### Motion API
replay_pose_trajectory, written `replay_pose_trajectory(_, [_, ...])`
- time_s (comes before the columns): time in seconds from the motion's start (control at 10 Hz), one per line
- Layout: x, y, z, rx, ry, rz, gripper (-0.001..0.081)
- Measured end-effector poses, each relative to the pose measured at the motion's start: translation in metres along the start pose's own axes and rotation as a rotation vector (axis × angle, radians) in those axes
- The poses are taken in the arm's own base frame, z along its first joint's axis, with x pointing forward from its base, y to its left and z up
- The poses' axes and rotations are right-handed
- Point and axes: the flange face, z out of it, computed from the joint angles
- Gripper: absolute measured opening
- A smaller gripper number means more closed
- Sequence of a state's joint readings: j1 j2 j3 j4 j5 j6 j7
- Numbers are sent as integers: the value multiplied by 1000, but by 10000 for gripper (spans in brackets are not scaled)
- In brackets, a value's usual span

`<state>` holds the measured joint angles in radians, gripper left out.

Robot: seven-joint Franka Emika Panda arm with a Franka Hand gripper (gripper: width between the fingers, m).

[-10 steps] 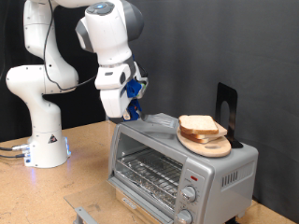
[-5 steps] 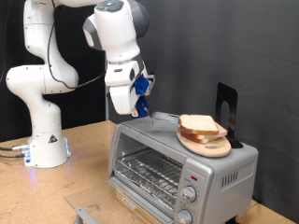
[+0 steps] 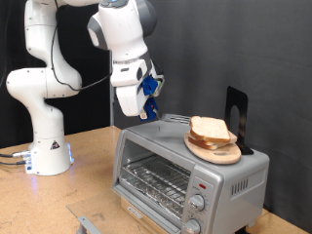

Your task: Make a piece of toast with the oven

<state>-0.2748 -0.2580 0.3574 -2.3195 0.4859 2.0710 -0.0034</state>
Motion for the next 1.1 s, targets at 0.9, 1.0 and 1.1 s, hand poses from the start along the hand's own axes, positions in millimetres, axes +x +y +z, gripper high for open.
replay_pose_trajectory(0.9, [5, -8, 21, -73, -51, 2, 392])
replay_pose_trajectory(1.0, [4, -8, 21, -74, -52, 1, 392])
replay_pose_trajectory(1.1, [4, -9, 21, -74, -52, 1, 393])
